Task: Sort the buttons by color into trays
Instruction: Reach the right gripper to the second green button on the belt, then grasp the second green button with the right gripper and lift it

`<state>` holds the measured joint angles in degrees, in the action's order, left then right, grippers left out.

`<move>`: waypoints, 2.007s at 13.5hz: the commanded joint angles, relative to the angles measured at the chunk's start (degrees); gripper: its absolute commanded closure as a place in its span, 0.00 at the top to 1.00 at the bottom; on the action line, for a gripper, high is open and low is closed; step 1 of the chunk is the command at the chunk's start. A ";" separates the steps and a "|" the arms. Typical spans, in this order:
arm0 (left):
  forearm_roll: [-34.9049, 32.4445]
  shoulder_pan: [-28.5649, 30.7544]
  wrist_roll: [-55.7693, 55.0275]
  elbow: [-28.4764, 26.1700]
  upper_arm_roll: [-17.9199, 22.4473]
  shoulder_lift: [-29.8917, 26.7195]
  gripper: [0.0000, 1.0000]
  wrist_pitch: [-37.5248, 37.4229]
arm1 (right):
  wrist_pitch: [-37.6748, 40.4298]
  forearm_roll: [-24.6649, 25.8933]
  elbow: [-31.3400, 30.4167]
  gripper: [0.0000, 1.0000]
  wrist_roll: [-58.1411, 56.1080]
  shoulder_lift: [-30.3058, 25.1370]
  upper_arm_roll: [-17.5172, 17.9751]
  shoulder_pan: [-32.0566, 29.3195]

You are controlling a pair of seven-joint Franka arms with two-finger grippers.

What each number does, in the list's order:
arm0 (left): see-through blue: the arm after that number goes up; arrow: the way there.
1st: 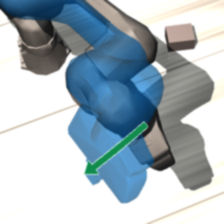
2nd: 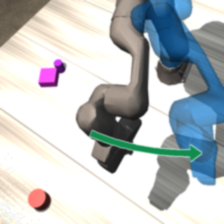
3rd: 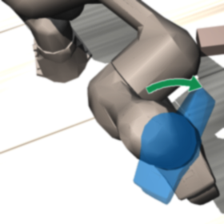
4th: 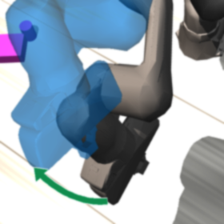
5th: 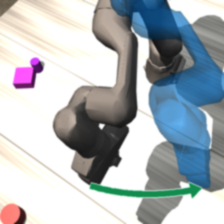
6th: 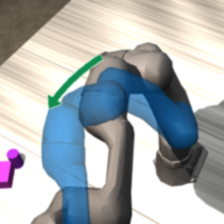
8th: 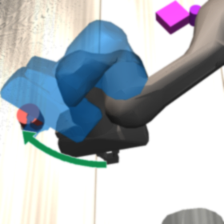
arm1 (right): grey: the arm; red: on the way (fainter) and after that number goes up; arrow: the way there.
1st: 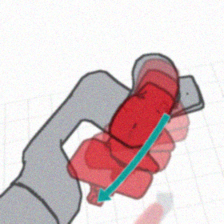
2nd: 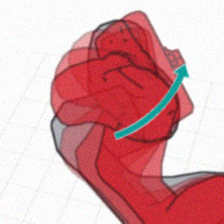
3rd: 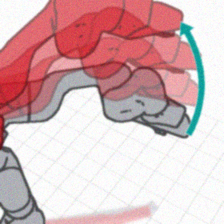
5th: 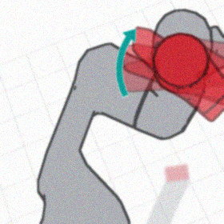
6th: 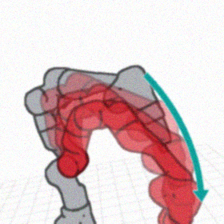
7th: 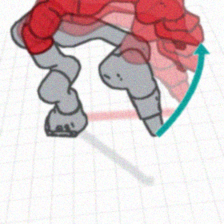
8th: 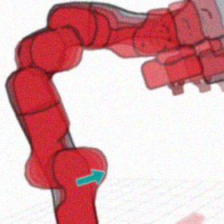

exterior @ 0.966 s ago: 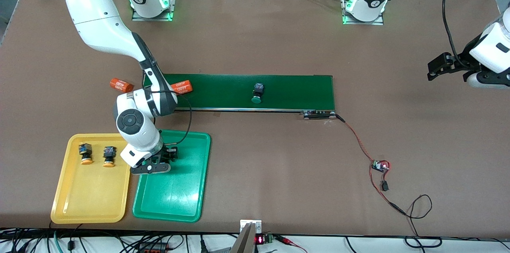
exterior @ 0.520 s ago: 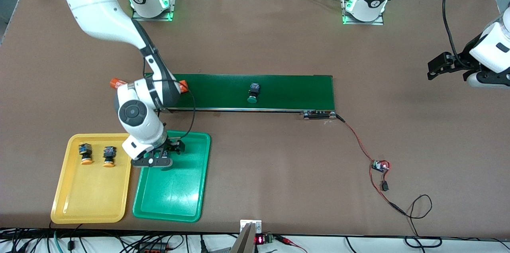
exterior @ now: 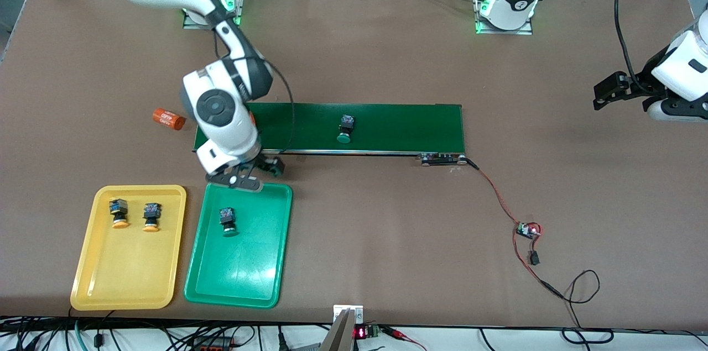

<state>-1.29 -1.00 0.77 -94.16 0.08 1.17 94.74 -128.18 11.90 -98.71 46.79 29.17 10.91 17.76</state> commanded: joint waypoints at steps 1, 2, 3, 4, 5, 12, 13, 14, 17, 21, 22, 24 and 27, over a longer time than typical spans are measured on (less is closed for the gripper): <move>0.41 0.65 0.64 1.70 -0.34 0.15 1.00 -1.58 | 1.97 0.05 -2.37 1.00 8.82 -2.71 4.90 0.08; 0.41 0.74 0.72 2.22 -0.17 0.24 1.00 -1.66 | 1.97 0.05 -2.45 1.00 9.54 -2.71 6.22 0.08; 0.41 0.74 0.64 2.49 -0.08 0.24 1.00 -1.66 | 1.88 0.14 -2.45 1.00 9.55 -2.54 7.10 0.26; 0.41 0.65 0.64 2.75 -0.08 0.33 1.00 -1.66 | 1.45 -0.03 -2.37 1.00 9.63 -2.36 7.89 0.87; 0.41 0.65 0.64 2.75 -0.34 0.33 1.00 -1.75 | 1.18 0.05 -2.37 1.00 10.16 -2.28 8.08 1.14; 0.41 0.65 0.37 3.11 -0.25 0.24 1.00 -2.89 | -4.09 0.58 -2.28 1.00 13.59 1.94 8.34 4.91; 0.41 0.65 0.37 3.19 -0.25 0.24 1.00 -2.98 | -4.10 0.67 -2.36 1.00 13.15 2.38 8.34 5.18; 0.41 0.74 0.37 3.28 -0.25 0.24 1.00 -2.89 | -4.10 0.67 -2.37 1.00 13.15 2.47 8.34 5.18; 0.41 0.65 0.20 3.28 -0.34 0.15 1.00 -3.68 | -4.01 0.67 -2.36 1.00 13.06 2.65 8.34 5.18; 0.33 0.65 0.11 3.28 -0.52 0.24 1.00 -4.83 | -4.10 0.67 -2.45 1.00 13.15 4.14 8.34 5.88; 0.33 0.56 0.11 3.37 -0.52 0.24 1.00 -4.83 | -4.10 0.75 -2.45 1.00 13.15 4.32 8.34 5.89; 0.24 0.47 0.20 3.90 -0.52 0.24 1.00 -5.00 | -4.10 0.76 -2.45 0.83 12.80 4.67 8.34 5.80; 0.41 0.56 0.64 3.98 -0.34 0.24 1.00 -5.00 | -3.75 0.76 -2.19 0.37 10.78 4.84 8.34 5.36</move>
<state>-1.29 -0.73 0.73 -91.54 -0.11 1.16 91.10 -131.85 12.03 -100.65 58.52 34.33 18.94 23.61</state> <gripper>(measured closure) 0.000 0.278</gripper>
